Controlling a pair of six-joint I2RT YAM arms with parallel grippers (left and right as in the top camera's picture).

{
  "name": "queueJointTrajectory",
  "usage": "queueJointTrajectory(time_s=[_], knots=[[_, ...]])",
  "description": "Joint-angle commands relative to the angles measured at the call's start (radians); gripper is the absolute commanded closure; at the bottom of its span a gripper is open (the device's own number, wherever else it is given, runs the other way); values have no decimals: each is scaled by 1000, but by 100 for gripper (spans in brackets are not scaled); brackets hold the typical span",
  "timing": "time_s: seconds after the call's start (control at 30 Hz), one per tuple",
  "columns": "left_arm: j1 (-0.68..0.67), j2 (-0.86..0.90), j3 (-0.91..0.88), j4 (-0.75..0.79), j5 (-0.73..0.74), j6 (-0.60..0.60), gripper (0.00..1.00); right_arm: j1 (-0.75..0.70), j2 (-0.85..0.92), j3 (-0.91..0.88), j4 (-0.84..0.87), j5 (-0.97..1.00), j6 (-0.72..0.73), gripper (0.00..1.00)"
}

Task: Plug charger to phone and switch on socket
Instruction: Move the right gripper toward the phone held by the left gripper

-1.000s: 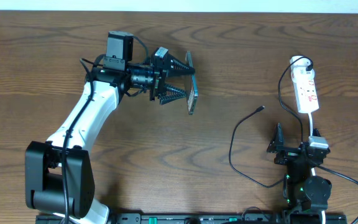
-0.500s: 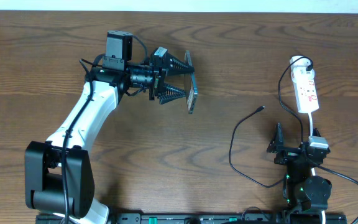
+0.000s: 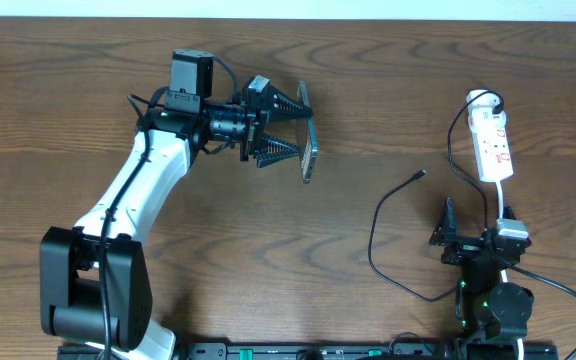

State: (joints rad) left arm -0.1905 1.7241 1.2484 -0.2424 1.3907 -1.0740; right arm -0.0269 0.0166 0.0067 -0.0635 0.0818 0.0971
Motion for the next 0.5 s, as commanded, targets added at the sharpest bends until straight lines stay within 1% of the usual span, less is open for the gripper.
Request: queueJointTrajectory(time_s=[0.0,0.23,0.47], knots=[[4,-25,6,5,72,-10,51,2,-10,-2,-3,2,-9,1],[4,-25,6,44,64,-5,51,2,-10,-2,-3,2,-9,1],[4,-25,6,46,56,-11,51,2,-10,-2,-3,2,-9,1]])
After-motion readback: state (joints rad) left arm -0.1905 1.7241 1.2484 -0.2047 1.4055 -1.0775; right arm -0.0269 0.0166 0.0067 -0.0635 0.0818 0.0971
